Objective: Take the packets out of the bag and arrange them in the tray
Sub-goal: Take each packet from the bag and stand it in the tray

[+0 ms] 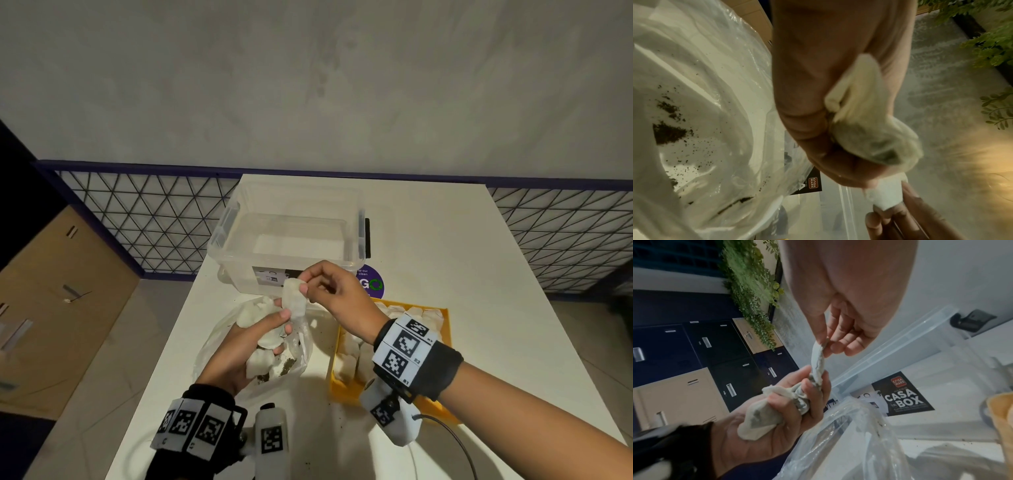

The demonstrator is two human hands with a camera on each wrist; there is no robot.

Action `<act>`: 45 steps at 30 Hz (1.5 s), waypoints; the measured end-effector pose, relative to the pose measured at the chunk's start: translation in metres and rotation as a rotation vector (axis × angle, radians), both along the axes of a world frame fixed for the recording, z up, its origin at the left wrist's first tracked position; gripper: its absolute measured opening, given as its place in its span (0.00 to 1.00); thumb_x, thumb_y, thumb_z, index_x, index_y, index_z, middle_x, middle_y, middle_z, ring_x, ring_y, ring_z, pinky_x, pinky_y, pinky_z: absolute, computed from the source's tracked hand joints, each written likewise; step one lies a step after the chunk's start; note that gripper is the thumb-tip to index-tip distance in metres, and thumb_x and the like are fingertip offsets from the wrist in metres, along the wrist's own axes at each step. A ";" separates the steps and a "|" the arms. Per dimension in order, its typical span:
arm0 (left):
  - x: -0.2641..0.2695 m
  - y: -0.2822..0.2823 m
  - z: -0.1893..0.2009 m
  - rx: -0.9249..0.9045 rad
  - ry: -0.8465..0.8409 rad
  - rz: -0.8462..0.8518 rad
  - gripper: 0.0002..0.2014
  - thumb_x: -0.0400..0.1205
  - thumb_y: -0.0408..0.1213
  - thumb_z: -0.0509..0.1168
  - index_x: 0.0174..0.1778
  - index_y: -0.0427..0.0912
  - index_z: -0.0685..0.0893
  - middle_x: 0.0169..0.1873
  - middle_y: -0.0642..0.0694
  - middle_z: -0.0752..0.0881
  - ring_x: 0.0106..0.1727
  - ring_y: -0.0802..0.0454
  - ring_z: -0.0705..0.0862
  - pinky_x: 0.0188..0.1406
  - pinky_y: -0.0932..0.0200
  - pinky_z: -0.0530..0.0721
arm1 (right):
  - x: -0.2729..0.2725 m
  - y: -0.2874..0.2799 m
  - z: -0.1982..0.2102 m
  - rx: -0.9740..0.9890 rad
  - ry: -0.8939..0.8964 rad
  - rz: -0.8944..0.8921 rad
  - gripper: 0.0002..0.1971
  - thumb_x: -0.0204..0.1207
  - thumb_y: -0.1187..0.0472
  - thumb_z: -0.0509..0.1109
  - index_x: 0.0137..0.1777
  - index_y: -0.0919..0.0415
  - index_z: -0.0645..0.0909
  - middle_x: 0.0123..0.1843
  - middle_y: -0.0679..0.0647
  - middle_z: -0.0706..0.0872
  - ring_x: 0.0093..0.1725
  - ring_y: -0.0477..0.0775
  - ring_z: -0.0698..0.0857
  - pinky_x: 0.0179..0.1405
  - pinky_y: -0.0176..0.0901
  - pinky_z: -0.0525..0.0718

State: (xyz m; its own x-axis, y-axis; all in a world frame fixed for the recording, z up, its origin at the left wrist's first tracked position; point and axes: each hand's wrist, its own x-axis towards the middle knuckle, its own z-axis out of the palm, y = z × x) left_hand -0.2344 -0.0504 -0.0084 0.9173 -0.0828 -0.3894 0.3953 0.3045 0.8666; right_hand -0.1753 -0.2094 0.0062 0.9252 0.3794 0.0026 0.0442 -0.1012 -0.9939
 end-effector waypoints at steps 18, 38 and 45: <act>-0.007 0.022 -0.007 -0.062 0.134 0.119 0.08 0.77 0.37 0.68 0.49 0.38 0.83 0.28 0.44 0.78 0.22 0.58 0.73 0.13 0.68 0.68 | -0.011 0.024 -0.018 -0.497 -0.422 0.310 0.12 0.74 0.68 0.68 0.57 0.58 0.78 0.54 0.56 0.79 0.45 0.44 0.72 0.45 0.34 0.69; -0.016 0.031 -0.004 0.159 0.013 0.170 0.12 0.76 0.37 0.72 0.51 0.32 0.87 0.29 0.40 0.80 0.21 0.50 0.70 0.17 0.62 0.72 | -0.003 0.032 -0.001 -0.513 -0.281 0.227 0.08 0.78 0.54 0.67 0.54 0.54 0.81 0.41 0.58 0.84 0.39 0.47 0.77 0.41 0.43 0.73; -0.017 0.030 -0.006 0.060 0.043 0.333 0.11 0.78 0.37 0.71 0.55 0.40 0.86 0.32 0.42 0.81 0.27 0.53 0.78 0.19 0.63 0.76 | 0.004 0.028 0.003 -0.494 -0.279 0.205 0.06 0.70 0.60 0.75 0.46 0.57 0.86 0.36 0.43 0.75 0.44 0.46 0.72 0.42 0.27 0.65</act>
State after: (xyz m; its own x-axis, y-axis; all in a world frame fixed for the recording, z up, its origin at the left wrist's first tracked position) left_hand -0.2516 -0.0209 -0.0142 0.8728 0.2432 -0.4232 0.3191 0.3716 0.8718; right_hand -0.1715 -0.1815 0.0089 0.8227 0.5684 0.0128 0.3643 -0.5097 -0.7794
